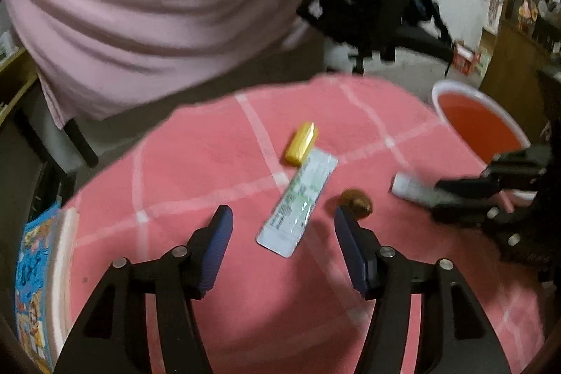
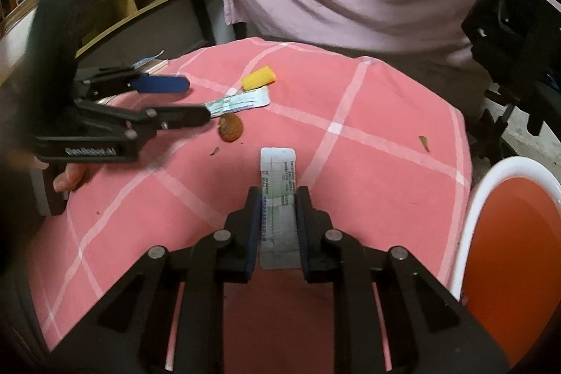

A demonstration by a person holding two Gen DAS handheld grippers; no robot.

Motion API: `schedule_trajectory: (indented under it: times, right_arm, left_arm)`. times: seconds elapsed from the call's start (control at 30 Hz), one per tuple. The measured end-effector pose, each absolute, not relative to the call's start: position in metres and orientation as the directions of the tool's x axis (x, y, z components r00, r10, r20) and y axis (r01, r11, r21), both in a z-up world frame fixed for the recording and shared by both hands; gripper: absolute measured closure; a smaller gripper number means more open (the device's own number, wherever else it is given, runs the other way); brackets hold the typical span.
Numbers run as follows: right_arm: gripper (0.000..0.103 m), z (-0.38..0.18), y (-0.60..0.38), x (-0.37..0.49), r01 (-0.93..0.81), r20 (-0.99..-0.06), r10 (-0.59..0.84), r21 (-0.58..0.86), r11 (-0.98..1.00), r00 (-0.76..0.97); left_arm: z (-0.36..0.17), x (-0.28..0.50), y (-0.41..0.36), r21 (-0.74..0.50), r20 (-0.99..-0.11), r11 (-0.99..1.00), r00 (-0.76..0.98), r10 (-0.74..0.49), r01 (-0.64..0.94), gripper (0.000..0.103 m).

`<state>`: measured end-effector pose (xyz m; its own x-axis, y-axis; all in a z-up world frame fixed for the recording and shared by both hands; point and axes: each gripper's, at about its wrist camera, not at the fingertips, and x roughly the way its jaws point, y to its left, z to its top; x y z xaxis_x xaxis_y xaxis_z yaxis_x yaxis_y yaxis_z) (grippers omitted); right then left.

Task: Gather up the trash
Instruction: 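Grasp a white pill strip with the right tool while the left tool grasps another white strip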

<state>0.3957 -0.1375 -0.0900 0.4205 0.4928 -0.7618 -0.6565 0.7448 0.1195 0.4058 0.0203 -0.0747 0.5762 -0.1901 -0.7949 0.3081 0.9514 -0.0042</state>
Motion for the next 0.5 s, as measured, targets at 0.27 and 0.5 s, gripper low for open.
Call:
schedule_trajectory:
  times: [0.27,0.5]
  right_arm:
    - [0.07,-0.089,-0.138,0.395,-0.626,-0.756,0.472,0.106,0.772,0.454]
    - [0.07,-0.079,-0.146,0.386,-0.595,-0.712,0.461,0.074,0.8,0.531]
  left_arm:
    - [-0.078,0.405,0.012,0.049,-0.798,0.935,0.577,-0.174,0.35,0.084]
    - [-0.072,0.378,0.006,0.054,-0.749,0.96,0.647,-0.143,0.274,0.085]
